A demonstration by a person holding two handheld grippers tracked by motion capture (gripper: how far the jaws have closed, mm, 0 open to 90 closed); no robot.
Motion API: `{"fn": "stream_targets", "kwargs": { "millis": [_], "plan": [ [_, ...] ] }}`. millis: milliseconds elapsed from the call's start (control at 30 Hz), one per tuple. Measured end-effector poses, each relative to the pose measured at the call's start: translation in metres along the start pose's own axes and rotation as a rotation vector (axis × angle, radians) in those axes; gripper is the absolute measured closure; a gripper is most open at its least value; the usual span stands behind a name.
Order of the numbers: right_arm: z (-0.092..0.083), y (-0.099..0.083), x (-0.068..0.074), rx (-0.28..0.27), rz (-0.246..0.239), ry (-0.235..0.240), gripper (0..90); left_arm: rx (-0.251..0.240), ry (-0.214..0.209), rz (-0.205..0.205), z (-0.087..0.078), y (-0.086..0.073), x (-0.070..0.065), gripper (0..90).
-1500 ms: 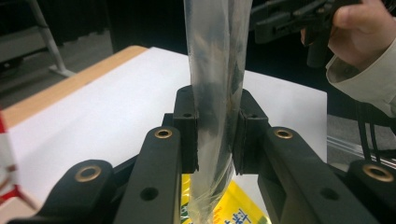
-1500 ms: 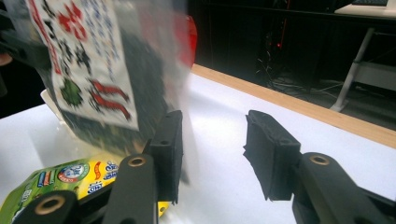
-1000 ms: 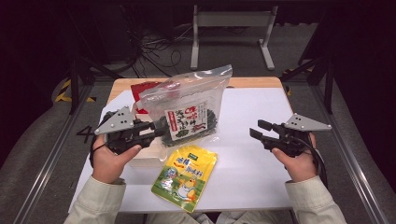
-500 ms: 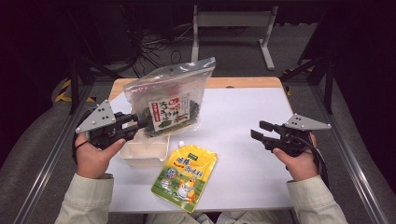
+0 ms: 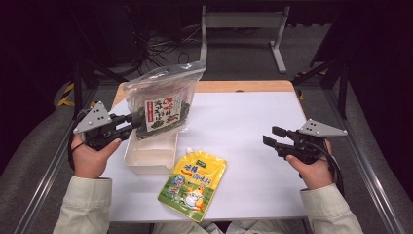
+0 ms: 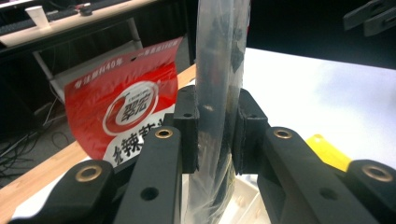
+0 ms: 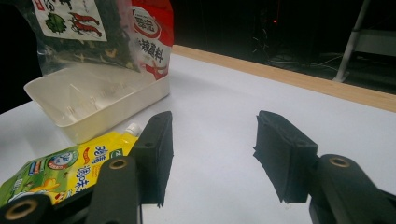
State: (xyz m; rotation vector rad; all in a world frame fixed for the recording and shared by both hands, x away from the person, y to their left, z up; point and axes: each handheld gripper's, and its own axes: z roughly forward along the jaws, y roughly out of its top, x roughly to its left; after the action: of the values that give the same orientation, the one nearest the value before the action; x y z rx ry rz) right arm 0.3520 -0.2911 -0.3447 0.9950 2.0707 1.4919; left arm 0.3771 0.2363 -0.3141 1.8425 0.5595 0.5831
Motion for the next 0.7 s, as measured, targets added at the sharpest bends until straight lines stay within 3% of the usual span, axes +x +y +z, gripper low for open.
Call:
{"fn": "stream_targets", "kwargs": {
  "millis": [300,600,700],
  "plan": [
    [0.001,-0.001,0.0,0.0,-0.004,0.006,45.9,0.002,0.052,-0.029,0.007,-0.019,0.013,75.7],
    [0.002,-0.001,0.001,0.004,0.001,0.009,45.8,-0.01,0.06,-0.067,0.011,-0.039,0.025,75.8],
    [0.002,-0.001,0.001,0.005,0.003,0.012,45.7,0.033,0.073,-0.065,0.009,-0.04,0.026,75.9]
  ]
}}
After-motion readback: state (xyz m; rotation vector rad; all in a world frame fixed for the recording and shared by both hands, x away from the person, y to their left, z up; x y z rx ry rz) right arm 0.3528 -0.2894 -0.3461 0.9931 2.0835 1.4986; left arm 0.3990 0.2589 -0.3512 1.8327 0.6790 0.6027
